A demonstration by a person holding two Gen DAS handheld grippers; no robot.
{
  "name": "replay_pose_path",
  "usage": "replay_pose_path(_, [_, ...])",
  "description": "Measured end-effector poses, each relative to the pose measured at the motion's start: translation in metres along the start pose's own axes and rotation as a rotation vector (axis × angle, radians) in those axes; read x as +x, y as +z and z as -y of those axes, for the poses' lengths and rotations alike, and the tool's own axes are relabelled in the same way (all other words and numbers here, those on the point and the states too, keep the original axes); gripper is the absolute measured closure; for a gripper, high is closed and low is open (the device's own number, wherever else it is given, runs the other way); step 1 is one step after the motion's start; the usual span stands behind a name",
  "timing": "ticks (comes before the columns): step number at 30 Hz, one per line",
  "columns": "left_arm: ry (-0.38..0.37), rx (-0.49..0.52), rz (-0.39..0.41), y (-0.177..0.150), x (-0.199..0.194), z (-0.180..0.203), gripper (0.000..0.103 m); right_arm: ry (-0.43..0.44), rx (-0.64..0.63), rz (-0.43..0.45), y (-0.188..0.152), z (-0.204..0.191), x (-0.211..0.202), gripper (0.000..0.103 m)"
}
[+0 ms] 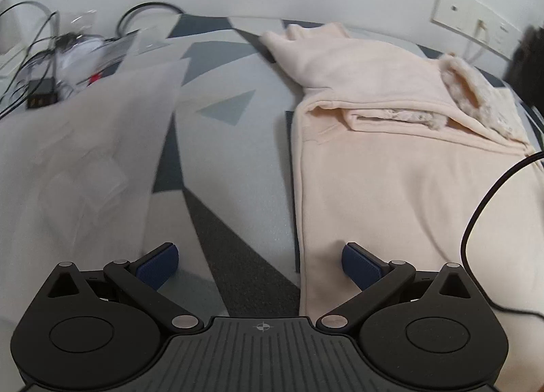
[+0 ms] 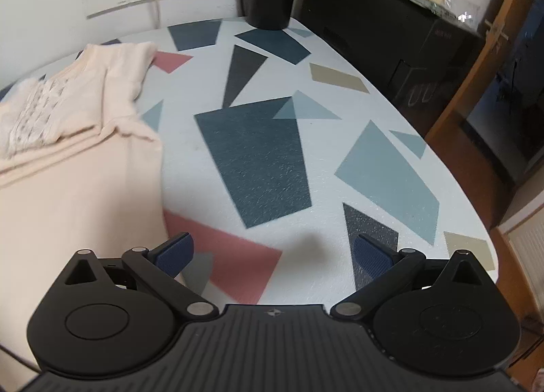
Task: Fold clothes
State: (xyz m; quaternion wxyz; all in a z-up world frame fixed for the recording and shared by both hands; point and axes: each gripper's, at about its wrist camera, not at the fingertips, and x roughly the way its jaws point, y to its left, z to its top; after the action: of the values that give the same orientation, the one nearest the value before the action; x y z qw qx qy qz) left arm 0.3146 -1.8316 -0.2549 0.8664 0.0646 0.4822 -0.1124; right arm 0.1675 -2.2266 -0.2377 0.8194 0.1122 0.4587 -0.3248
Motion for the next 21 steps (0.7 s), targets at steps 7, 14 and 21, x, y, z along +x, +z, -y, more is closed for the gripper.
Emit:
replay_pose_path(7, [0.070,-0.107,0.056,-0.016,-0.008,0.006,0.001,0.186,0.033,0.057,-0.012,0.044,0.004,0.001])
replay_pose_path(14, [0.033,-0.145,-0.048,-0.035,-0.033,0.008,0.001,0.250,-0.045,0.110,-0.036,0.063,0.010,0.001])
replay_pose_path(21, [0.014,-0.242,0.091,-0.088,-0.094,-0.025,0.001,0.254,-0.031,0.140,-0.034,0.072,0.013,0.001])
